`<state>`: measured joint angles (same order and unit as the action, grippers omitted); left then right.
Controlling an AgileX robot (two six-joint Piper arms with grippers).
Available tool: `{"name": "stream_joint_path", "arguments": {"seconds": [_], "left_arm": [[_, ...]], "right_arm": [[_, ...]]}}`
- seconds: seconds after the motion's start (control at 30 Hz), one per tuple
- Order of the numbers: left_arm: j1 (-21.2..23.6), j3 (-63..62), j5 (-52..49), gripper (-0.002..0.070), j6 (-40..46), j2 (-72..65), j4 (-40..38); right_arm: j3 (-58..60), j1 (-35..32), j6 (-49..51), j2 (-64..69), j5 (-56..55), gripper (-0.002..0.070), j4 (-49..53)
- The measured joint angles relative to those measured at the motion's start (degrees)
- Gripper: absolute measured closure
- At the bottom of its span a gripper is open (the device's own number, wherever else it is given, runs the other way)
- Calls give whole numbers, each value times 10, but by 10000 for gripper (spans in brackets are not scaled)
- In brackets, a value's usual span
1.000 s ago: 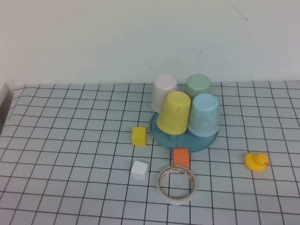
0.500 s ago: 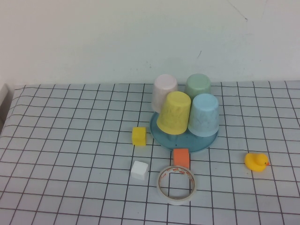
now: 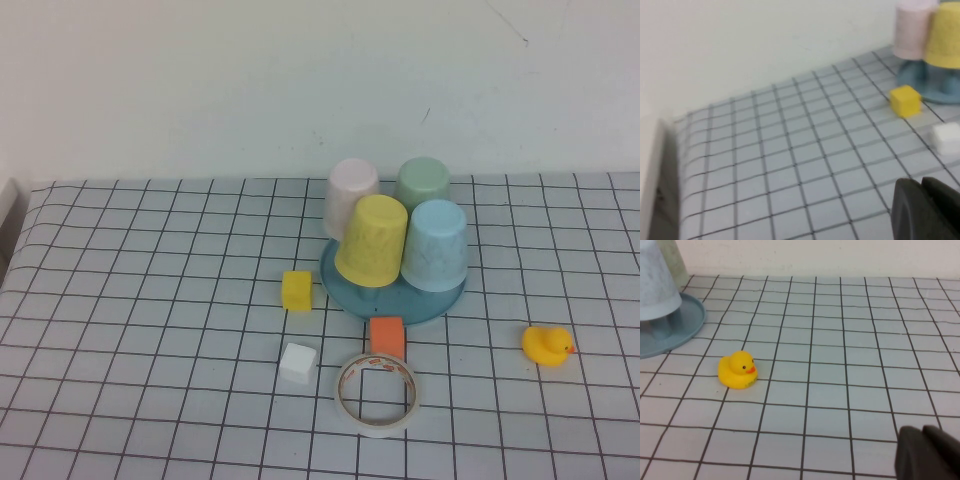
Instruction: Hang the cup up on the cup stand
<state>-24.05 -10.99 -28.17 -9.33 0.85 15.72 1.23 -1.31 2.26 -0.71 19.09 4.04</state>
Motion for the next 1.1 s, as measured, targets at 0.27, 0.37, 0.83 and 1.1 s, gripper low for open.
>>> {"name": "stream_joint_path", "arguments": {"seconds": [0.27, 0.37, 0.83, 1.1], "left_arm": [[178, 48, 98, 677, 18, 0, -63], [219, 71, 117, 677, 20, 0, -88], [239, 121, 157, 677, 43, 0, -146], [196, 120, 111, 677, 61, 0, -157]], "right_arm": [[0, 0, 0, 0, 0, 678, 0], [0, 0, 0, 0, 0, 678, 0], [0, 0, 0, 0, 0, 678, 1], [0, 0, 0, 0, 0, 678, 1]]}}
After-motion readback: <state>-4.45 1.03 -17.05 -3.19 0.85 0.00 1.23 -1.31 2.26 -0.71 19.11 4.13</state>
